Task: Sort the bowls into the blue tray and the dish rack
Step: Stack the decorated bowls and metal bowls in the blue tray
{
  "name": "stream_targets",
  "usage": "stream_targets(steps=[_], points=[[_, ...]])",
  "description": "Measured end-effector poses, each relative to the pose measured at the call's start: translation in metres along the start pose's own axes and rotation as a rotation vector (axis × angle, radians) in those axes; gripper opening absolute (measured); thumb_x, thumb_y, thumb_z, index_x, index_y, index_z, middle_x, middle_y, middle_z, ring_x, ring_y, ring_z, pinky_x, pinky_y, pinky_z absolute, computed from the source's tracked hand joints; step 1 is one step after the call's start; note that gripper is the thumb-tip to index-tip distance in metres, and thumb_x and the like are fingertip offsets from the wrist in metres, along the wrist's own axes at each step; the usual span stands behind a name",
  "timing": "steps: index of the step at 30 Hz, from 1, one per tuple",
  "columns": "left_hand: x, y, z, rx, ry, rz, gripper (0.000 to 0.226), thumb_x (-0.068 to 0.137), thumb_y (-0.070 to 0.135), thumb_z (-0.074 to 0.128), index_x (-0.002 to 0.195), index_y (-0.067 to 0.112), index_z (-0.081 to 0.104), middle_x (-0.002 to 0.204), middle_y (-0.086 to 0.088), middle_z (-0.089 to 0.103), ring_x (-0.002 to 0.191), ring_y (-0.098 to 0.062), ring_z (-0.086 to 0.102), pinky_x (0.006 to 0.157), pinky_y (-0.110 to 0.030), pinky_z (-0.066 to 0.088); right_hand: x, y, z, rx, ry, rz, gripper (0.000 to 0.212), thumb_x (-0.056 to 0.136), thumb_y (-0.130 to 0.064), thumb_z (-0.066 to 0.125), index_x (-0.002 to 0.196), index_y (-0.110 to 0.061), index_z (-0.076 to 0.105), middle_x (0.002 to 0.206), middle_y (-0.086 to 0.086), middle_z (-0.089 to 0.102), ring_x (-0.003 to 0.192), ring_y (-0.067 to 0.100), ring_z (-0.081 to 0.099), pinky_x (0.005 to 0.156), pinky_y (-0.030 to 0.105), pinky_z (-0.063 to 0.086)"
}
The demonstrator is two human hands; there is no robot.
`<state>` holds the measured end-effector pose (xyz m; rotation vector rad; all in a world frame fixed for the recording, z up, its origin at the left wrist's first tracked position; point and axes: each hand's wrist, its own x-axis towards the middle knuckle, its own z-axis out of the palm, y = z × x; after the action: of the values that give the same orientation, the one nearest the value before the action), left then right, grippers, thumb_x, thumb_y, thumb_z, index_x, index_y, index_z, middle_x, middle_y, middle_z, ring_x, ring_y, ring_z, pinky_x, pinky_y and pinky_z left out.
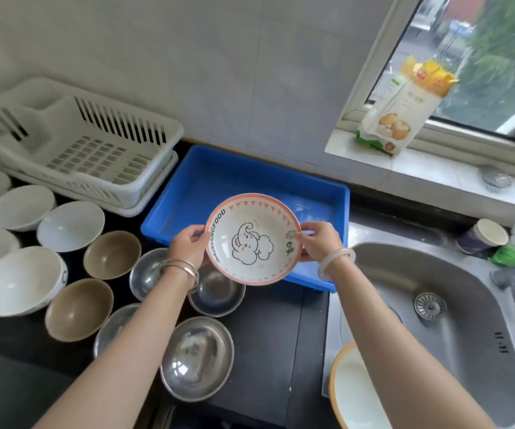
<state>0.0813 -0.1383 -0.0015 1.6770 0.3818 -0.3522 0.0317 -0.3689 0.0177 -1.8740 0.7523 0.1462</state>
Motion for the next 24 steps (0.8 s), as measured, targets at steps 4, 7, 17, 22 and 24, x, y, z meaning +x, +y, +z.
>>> stream_targets(steps=[4,7,17,22,24], points=[[0.040,0.012,-0.008,0.029,0.059,0.035,0.026,0.087,0.010,0.055,0.112,0.004,0.063,0.109,-0.015,0.067,0.090,-0.024,0.061,0.083,-0.038,0.053,0.032,-0.018,0.032,0.123,0.017,0.038,0.018,0.088,-0.005,0.055,0.102,-0.009,0.065,0.070,0.007,0.068,0.054,0.017,0.069,0.047,0.027,0.058],[0.071,0.017,-0.012,0.017,0.055,0.036,0.027,0.088,0.010,0.053,0.113,0.009,0.064,0.106,-0.010,0.067,0.091,-0.024,0.062,0.083,-0.038,0.054,0.058,-0.025,0.054,0.171,0.029,0.090,0.022,0.087,-0.005,0.054,0.107,-0.007,0.063,0.070,0.009,0.067,0.056,0.021,0.068,0.048,0.029,0.058],[0.153,0.009,-0.010,0.045,-0.018,-0.078,0.026,0.087,0.002,0.051,0.108,0.007,0.065,0.108,-0.016,0.068,0.098,-0.034,0.063,0.091,-0.051,0.052,0.109,-0.025,0.101,0.213,0.074,0.238,0.026,0.090,-0.007,0.054,0.116,-0.006,0.059,0.079,0.012,0.067,0.058,0.021,0.067,0.047,0.028,0.057],[0.167,0.001,-0.009,0.056,-0.016,-0.110,0.022,0.086,0.008,0.051,0.097,0.011,0.070,0.084,-0.005,0.069,0.087,-0.030,0.065,0.085,-0.047,0.055,0.116,-0.019,0.111,0.223,0.063,0.256,0.027,0.090,-0.007,0.053,0.117,-0.005,0.059,0.085,0.014,0.066,0.071,0.028,0.067,0.062,0.034,0.060],[0.167,0.000,-0.011,0.031,-0.039,-0.108,0.023,0.087,0.010,0.051,0.089,0.018,0.073,0.076,0.001,0.067,0.082,-0.026,0.063,0.083,-0.043,0.054,0.113,-0.016,0.114,0.276,0.049,0.248,0.026,0.091,-0.007,0.053,0.116,-0.004,0.060,0.094,0.018,0.067,0.071,0.027,0.067,0.055,0.027,0.059]])
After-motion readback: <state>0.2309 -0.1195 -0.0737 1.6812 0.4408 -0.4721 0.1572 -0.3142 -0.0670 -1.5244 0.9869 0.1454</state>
